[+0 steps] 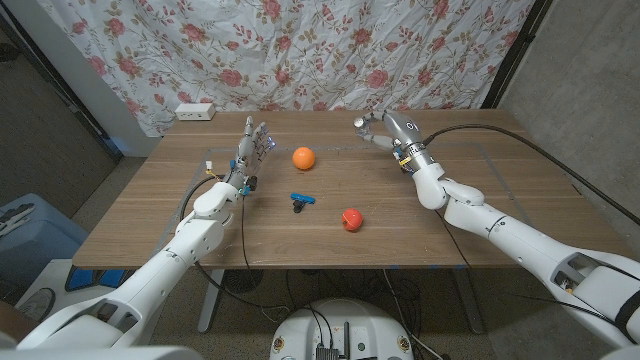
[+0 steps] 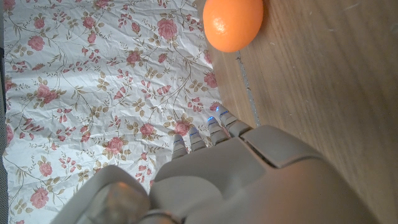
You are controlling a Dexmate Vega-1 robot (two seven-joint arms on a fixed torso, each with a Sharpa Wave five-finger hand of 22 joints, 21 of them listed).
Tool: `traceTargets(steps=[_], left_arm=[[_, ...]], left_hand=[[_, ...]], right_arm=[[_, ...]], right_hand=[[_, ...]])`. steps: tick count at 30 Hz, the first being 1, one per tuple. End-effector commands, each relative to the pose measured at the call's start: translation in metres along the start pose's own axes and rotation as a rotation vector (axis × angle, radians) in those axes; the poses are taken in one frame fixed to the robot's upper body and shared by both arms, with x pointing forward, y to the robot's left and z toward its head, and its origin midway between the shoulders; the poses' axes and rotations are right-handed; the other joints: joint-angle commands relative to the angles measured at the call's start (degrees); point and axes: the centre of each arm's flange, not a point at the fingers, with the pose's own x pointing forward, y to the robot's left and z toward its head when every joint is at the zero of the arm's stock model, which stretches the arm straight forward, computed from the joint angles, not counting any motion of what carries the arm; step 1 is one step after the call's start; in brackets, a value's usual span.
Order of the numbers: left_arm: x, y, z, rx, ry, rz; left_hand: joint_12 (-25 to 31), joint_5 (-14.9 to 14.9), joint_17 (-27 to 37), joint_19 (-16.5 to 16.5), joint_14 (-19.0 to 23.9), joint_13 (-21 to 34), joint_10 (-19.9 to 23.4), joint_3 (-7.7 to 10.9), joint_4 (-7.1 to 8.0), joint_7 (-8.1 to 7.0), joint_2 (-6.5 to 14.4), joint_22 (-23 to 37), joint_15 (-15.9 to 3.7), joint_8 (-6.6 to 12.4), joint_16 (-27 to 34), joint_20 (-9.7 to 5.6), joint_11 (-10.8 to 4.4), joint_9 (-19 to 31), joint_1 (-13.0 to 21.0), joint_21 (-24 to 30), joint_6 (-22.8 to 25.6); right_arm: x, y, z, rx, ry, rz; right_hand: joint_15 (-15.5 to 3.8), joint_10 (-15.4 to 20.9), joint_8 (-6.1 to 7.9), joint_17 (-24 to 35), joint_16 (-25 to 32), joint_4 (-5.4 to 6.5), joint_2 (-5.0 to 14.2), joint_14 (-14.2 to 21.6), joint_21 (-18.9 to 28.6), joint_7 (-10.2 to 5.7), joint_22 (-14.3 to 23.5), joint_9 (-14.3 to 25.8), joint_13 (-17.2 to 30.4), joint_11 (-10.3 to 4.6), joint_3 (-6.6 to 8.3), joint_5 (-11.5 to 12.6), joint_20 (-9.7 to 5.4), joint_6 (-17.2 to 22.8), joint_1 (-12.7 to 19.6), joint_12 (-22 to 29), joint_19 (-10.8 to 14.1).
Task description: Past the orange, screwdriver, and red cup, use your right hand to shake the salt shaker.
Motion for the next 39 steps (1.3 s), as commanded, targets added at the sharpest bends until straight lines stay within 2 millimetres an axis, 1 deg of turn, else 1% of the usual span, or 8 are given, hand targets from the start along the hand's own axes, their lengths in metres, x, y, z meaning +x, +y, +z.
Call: traceTargets(steps=[1,12,27,31,36,39], left_arm=[[0.0,0.0,0.0,0.0,0.0,0.0],[0.0,0.0,0.0,0.0,0.0,0.0],[0.0,0.0,0.0,0.0,0.0,0.0],[0.0,0.0,0.0,0.0,0.0,0.0],[0.0,0.0,0.0,0.0,0.0,0.0],[0.0,0.0,0.0,0.0,0.0,0.0]], left_hand=[[0.2,0.4,0.3,0.2,0.0,0.2,0.0,-0.1,0.36,-0.42,5.8,0.3,-5.99,0.24,0.3,-1.39,-0.39,0.3,0.0,0.3,0.1],[0.2,0.4,0.3,0.2,0.0,0.2,0.0,-0.1,0.36,-0.41,5.8,0.3,-6.05,0.25,0.3,-1.37,-0.39,0.3,0.0,0.3,0.1],[0.2,0.4,0.3,0.2,0.0,0.2,0.0,-0.1,0.36,-0.46,5.8,0.3,-6.02,0.23,0.3,-1.37,-0.44,0.3,0.0,0.3,0.1],[0.2,0.4,0.3,0.2,0.0,0.2,0.0,-0.1,0.36,-0.43,5.8,0.3,-6.01,0.28,0.3,-1.37,-0.36,0.3,0.0,0.3,0.2],[0.2,0.4,0.3,0.2,0.0,0.2,0.0,-0.1,0.36,-0.38,5.8,0.3,-5.98,0.25,0.3,-1.37,-0.44,0.3,0.0,0.3,0.1],[0.2,0.4,0.3,0.2,0.0,0.2,-0.1,-0.1,0.36,-0.42,5.8,0.3,-5.99,0.23,0.3,-1.36,-0.39,0.3,0.0,0.3,0.1]], right_arm=[[0.005,-0.006,0.01,-0.142,-0.073,-0.063],[0.012,-0.01,0.009,-0.248,-0.178,-0.137],[0.013,0.0,0.009,-0.358,-0.257,-0.21],[0.013,0.001,0.006,-0.384,-0.273,-0.234],[0.01,0.0,-0.001,-0.421,-0.297,-0.244],[0.007,0.0,-0.006,-0.436,-0.306,-0.242]], right_hand=[[-7.48,0.6,0.31,0.1,0.5,0.15,0.58,0.7,0.2,-1.04,0.2,0.1,0.1,-0.11,-0.24,-0.3,0.3,1.7,-0.8,0.0,0.6],[-7.7,0.5,0.32,0.0,0.4,0.19,0.7,0.8,0.0,-1.04,0.2,0.1,0.0,-0.12,-0.38,-0.5,-0.25,1.9,-1.1,-0.2,0.5],[-8.01,0.6,0.47,-0.1,0.4,0.01,0.84,1.3,0.0,-1.03,0.2,0.2,0.1,-0.13,-0.37,-0.6,-0.54,2.4,-1.2,-0.1,0.8],[-8.04,0.6,0.51,0.0,0.5,-0.07,0.81,1.4,0.0,-1.04,0.2,0.2,0.2,-0.13,-0.39,-0.7,-0.83,2.6,-1.1,-0.1,1.1],[-8.17,0.6,0.57,0.0,0.5,-0.22,0.84,1.5,0.1,-1.03,0.2,0.2,0.2,-0.14,-0.37,-0.7,-1.55,2.8,-1.0,-0.1,1.3],[-8.26,0.8,0.63,0.0,0.5,-0.3,0.89,1.5,0.1,-1.02,0.2,0.2,0.3,-0.15,-0.33,-0.7,-1.62,2.9,-0.9,0.0,1.4]])
